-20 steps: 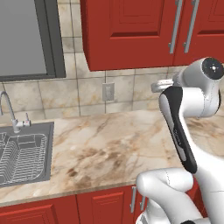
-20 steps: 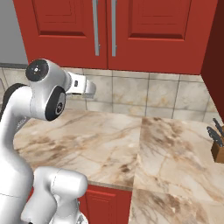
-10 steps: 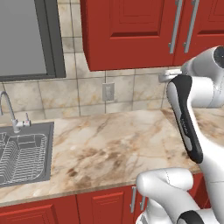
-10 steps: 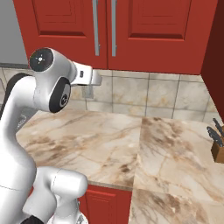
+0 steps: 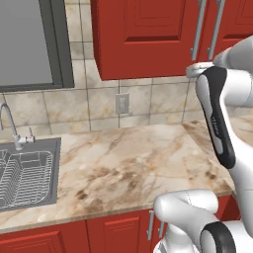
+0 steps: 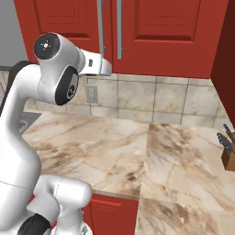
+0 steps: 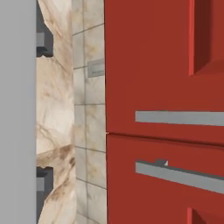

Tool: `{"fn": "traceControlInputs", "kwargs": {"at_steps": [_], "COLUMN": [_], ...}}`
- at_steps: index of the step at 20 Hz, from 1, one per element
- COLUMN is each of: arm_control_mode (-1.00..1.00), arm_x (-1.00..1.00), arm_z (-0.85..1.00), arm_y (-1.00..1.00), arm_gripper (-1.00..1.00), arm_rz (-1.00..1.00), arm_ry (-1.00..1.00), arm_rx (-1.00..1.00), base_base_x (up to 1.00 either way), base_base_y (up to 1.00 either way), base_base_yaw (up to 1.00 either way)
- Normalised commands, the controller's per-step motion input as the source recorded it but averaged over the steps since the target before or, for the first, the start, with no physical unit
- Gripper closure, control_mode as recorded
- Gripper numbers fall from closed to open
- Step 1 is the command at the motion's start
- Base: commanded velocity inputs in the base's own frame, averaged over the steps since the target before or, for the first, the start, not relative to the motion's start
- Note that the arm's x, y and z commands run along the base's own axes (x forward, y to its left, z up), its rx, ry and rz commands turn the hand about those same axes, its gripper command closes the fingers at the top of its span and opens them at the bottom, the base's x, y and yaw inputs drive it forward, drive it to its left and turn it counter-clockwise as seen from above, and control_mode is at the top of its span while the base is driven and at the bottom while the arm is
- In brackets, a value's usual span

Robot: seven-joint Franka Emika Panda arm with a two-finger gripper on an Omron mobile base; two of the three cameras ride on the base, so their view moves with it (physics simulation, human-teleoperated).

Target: Open the cabinet, pick the kettle from the cabinet, and place it in the sink.

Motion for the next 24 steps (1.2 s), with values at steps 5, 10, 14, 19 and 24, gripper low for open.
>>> {"fn": "traceControlInputs", "kwargs": {"at_steps": [5, 10, 14, 19, 24], "arm_control_mode": [-1.0, -1.0, -1.0, -1.0, -1.0], "arm_x": [0.21, 0.3, 0.33, 0.35, 0.37], "arm_z": [0.3, 0.27, 0.26, 0.16, 0.09], "arm_y": [-0.03, 0.0, 0.0, -0.02, -0.03], "arm_gripper": [-1.0, -1.0, -1.0, -1.0, -1.0], "arm_rz": [0.0, 0.0, 0.01, 0.07, 0.06], "arm_ry": [-0.04, -0.02, 0.0, 0.0, 0.01], "arm_rx": [0.0, 0.0, 0.0, 0.0, 0.0], "base_base_x": [0.0, 0.0, 0.0, 0.0, 0.0], "base_base_y": [0.0, 0.0, 0.0, 0.0, 0.0], "base_base_yaw": [0.0, 0.0, 0.0, 0.0, 0.0]}}
